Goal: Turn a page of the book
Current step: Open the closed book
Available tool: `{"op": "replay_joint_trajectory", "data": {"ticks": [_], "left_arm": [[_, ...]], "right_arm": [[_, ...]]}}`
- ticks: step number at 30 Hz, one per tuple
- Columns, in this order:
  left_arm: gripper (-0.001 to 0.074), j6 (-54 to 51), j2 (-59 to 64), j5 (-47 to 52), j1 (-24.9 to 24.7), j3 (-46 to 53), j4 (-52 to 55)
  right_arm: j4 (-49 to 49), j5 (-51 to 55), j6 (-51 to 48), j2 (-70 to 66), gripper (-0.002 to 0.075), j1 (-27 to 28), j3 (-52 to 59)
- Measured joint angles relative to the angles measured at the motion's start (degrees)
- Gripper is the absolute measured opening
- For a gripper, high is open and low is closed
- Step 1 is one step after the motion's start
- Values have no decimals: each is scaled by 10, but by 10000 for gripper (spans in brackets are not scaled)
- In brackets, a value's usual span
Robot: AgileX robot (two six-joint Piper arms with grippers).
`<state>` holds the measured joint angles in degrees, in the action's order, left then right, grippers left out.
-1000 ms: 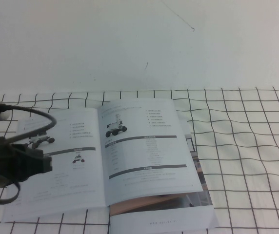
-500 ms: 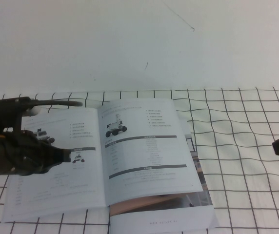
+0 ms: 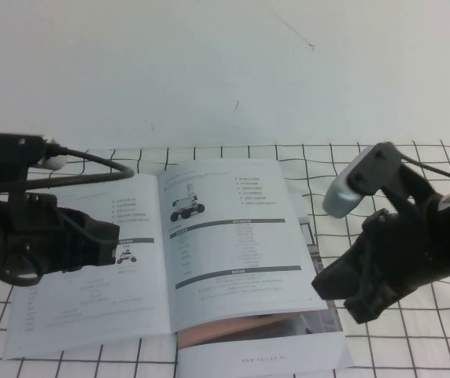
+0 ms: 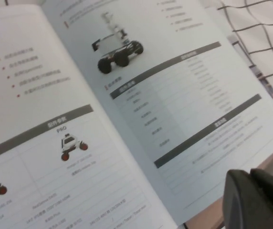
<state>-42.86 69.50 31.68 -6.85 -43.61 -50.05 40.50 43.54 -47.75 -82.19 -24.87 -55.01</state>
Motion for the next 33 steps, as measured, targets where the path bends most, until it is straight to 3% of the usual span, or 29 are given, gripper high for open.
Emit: {"op": "replay_joint_trajectory", "data": {"ticks": [4,13,16,26,30,33], "left_arm": [[-2,-11,-49,-2,0,0,-2],[-2,15,-124,-89,0,0,-9],[-2,28,-115,-101,0,0,-12],[-2,163,0,-139,0,0,-9],[-2,175,59,-144,0,0,-21],[-2,165,109,-145,0,0,-30]], "right_arm": [[-24,-1,12,-24,-2,-39,-9],[-64,-35,-20,-42,-2,-43,-11],[-68,-55,-52,-43,-2,-43,-11],[8,-194,-3,-54,8,-43,-20],[12,-177,2,-91,101,-43,-44],[13,-157,10,-136,249,-43,-78]]}}
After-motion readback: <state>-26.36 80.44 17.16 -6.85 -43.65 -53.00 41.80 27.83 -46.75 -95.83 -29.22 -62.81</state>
